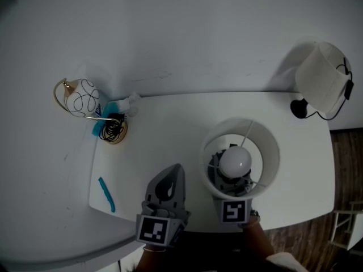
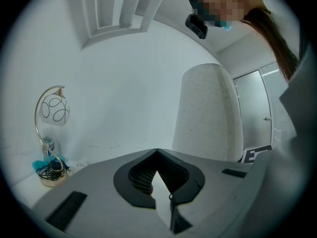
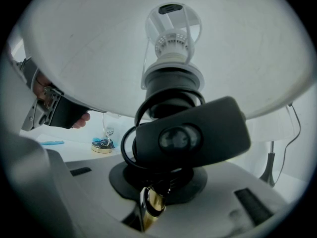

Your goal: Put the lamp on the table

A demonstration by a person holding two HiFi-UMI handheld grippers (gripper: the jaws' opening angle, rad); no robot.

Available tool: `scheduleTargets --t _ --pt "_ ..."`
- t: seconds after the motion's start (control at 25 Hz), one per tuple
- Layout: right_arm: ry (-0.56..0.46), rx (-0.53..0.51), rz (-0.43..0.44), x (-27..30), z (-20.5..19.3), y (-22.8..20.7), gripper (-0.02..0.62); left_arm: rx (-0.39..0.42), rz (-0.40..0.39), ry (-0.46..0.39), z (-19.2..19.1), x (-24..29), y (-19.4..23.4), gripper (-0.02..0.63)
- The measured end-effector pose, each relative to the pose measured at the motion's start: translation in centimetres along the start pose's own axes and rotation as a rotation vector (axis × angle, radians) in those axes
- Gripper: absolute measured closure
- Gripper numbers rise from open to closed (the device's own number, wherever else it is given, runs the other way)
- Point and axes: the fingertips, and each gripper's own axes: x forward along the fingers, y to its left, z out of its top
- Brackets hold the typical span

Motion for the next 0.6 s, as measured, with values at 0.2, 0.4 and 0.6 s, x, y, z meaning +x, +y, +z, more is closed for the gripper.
scheduleTargets --t 0.2,0.4,0.6 --pt "0.005 0.014 -0.01 -0.1 -0.4 -0.1 0.54 0.005 -0.007 0.003 -0.1 0.1 -0.2 0.607" --pt "0.005 0.037 -0.013 -0.1 -0.8 0.0 0.54 0.008 -0.01 0.006 -0.2 0.1 -0.3 0.607" --pt "0.017 0.068 -0.015 -0.2 -1.4 0.0 0.54 0.015 -0.013 0.007 -0.3 0.1 -0.7 0.607"
